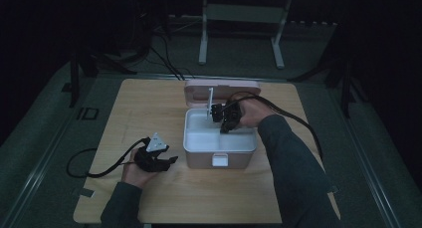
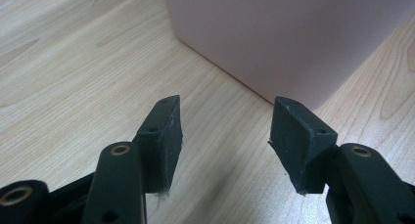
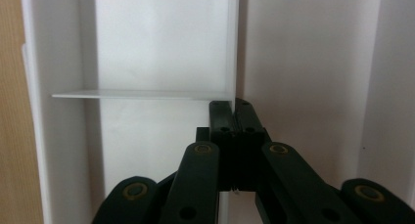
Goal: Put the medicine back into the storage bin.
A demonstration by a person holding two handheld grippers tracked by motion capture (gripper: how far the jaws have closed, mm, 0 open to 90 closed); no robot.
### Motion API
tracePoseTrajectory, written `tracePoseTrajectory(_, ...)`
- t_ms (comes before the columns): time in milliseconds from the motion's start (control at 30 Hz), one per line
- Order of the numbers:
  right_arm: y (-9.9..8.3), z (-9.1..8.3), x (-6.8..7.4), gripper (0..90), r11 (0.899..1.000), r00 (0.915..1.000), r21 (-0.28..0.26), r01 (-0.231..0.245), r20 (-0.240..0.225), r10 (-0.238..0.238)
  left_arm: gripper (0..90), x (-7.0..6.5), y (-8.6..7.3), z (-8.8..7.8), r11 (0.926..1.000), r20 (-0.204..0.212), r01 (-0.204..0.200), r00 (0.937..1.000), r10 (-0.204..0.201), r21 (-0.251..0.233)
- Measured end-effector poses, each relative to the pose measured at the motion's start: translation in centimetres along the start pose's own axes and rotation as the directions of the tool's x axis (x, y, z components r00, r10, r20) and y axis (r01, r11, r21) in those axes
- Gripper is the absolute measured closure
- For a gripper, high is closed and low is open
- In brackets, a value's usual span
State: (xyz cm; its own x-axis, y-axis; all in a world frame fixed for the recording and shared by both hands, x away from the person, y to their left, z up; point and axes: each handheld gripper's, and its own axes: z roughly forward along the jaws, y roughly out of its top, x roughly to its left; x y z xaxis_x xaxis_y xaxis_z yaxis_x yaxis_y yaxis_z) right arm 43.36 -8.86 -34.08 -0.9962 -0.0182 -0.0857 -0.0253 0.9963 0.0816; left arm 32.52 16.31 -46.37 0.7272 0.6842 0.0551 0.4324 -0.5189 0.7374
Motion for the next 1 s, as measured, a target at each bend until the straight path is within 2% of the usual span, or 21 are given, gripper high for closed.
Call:
tracePoseTrajectory(400,-1.0,-1.9,0.5,89.5,0.998,0.9997,-0.067,0.003,0.023,-0.002,45.3,0.1,-0.1,-0.2,1.0000,-0.001,0.005,1.0000,-0.005,-0.006)
tracePoseTrajectory(600,-1.9,-2.8,1.2,89.5,0.998,0.9998,-0.068,0.002,0.018,-0.001,45.3,0.0,-0.1,-0.3,1.0000,-0.003,0.004,1.0000,-0.004,-0.007)
tracePoseTrajectory(767,-3.8,-3.8,1.8,89.5,0.995,0.9997,-0.102,-0.009,0.024,0.012,45.3,0.1,-0.2,-0.2,0.9999,-0.002,0.009,1.0000,-0.009,-0.007)
tracePoseTrajectory(1000,-6.5,-4.5,2.6,89.5,0.993,0.9991,-0.116,-0.031,0.027,0.034,45.4,0.0,-0.2,-0.2,0.9999,-0.002,0.009,1.0000,-0.009,-0.007)
